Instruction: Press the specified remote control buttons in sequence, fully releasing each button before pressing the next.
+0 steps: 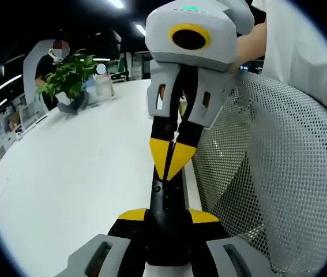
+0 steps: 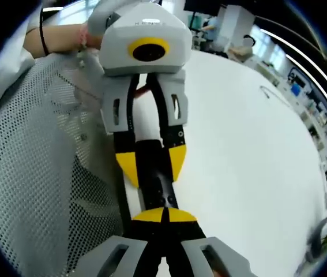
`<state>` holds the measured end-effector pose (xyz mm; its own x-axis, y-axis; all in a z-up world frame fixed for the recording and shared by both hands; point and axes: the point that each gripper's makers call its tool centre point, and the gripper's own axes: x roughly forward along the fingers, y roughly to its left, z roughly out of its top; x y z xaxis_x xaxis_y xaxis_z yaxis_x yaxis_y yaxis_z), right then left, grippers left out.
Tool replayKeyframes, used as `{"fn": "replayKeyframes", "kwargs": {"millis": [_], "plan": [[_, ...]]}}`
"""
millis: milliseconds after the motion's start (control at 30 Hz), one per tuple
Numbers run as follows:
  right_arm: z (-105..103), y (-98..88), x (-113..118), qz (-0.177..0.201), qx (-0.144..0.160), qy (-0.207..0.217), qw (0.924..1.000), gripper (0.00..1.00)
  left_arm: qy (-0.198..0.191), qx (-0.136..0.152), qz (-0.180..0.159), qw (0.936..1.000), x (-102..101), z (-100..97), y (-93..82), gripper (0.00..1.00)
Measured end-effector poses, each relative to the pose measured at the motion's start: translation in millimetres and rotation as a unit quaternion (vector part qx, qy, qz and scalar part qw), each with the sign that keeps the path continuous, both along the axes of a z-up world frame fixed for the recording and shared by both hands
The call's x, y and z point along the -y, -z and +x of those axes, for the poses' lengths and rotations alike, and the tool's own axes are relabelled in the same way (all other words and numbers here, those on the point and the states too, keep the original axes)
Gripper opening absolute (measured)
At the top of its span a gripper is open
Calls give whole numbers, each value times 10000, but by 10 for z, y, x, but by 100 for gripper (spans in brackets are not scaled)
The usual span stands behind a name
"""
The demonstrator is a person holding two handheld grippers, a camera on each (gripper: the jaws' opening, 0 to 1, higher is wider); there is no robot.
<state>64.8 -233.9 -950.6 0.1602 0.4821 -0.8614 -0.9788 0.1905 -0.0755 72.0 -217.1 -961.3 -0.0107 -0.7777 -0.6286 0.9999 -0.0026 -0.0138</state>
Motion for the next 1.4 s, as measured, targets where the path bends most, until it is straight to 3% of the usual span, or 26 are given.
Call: {"fn": "replayKeyframes", "kwargs": {"millis": [133,767,1233,1400], "plan": [[-101,33,-25,-20,-39,-130,9999,0,7,-2,4,10000,-1,1,-1,25],[-97,55,-101,-143,19,-498,9987,0,-1,-15,-5,10000,-5,-6,-5,25],[-95,48,-116,12,-128,-284,9995,0,2,-12,-1,10000,1,-6,-2,25],[-60,29,-112,-74,40,-244,9997,0,-5,-10,1,10000,-1,-7,-3,25]]}}
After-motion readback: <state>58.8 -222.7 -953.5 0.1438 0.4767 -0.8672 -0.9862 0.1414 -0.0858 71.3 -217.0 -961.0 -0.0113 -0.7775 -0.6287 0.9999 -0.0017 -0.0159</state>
